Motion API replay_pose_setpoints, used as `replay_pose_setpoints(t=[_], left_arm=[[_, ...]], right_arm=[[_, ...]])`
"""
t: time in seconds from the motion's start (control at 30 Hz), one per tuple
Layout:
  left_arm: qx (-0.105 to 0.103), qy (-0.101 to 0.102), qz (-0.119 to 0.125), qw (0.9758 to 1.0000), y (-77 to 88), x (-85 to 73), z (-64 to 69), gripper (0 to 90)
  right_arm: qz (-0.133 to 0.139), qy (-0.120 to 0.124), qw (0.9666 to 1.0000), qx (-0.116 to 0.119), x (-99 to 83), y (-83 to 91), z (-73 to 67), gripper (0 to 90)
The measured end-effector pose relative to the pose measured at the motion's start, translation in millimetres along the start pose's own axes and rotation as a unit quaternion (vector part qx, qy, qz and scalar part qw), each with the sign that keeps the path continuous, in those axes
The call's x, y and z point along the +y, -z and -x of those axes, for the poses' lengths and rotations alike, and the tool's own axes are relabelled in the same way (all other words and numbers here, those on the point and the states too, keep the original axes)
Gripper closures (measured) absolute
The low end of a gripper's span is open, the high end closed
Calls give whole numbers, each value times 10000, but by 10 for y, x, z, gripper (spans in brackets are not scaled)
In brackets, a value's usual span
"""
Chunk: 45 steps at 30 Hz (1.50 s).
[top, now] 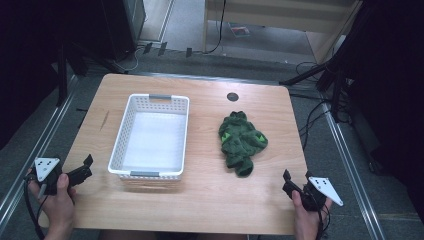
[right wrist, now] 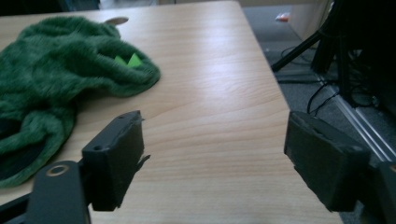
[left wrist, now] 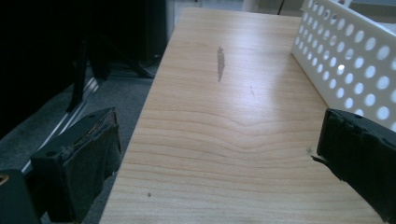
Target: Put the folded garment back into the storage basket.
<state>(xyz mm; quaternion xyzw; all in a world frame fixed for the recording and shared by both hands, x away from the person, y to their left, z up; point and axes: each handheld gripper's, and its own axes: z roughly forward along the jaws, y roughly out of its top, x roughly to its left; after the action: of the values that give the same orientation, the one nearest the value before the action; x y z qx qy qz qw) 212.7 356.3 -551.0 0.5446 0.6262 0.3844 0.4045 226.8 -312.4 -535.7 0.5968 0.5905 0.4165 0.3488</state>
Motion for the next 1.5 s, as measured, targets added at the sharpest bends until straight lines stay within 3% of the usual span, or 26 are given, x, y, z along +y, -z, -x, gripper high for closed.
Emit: replay_pose_setpoints(t=[0.07,0.2,0.33,0.37,0.43,0.47,0.53,0.57,0.63,0.73,0.8,0.83,0.87,0.93,0.97,1.07,1.17,1.37,1.5], left_arm=[[-28,-1,-9,10000,2,-1,-1,7],[-108,-32,-16,9999,9,-6,8,7],[111,-219,70,9997,26,-19,71,7],[192,-286,117,9993,34,-25,94,7],[181,-357,162,9991,42,-30,108,7],[122,-404,170,9990,45,-30,110,7],[30,-362,157,9992,39,-28,99,7],[20,-297,155,9994,36,-26,86,7],[26,-270,166,9995,36,-26,85,7],[-48,-286,133,9995,37,-25,82,7],[-76,-284,94,9995,35,-21,80,7],[-84,-268,72,9996,31,-19,76,7],[-98,-240,59,9996,27,-18,68,7],[-109,-230,50,9997,25,-17,66,7],[-136,-210,36,9997,22,-15,62,7],[-151,-188,13,9997,15,-12,57,7],[-175,-177,-39,9997,5,-5,54,7],[-205,-162,-47,9996,-7,-3,51,7],[-212,-128,-76,9997,-7,0,46,7]], right_arm=[[-52,2,10000,73,14,3,-11,168],[-451,-55,9985,302,190,36,-125,132],[-723,-98,9967,354,302,49,-187,123],[-902,-189,9944,514,377,42,-226,77],[-963,-198,9935,582,402,39,-246,56],[-1123,-139,9911,697,472,23,-318,16],[-1209,-83,9899,739,510,10,-361,3],[-1354,94,9879,756,594,-16,-469,0],[-1393,113,9874,746,614,-22,-493,0],[-1543,276,9850,723,780,-103,-700,0],[-1555,287,9845,753,805,-124,-743,0],[-1587,320,9837,779,836,-158,-802,0],[-1611,419,9831,757,891,-245,-945,0],[-1615,487,9832,692,909,-288,-1012,0],[-1663,537,9824,655,954,-378,-1133,0],[-1701,535,9816,685,986,-432,-1200,0],[-1850,686,9780,671,1058,-570,-1368,0],[-2034,831,9736,619,1116,-743,-1497,0],[-2062,776,9737,582,1120,-830,-1515,0]])
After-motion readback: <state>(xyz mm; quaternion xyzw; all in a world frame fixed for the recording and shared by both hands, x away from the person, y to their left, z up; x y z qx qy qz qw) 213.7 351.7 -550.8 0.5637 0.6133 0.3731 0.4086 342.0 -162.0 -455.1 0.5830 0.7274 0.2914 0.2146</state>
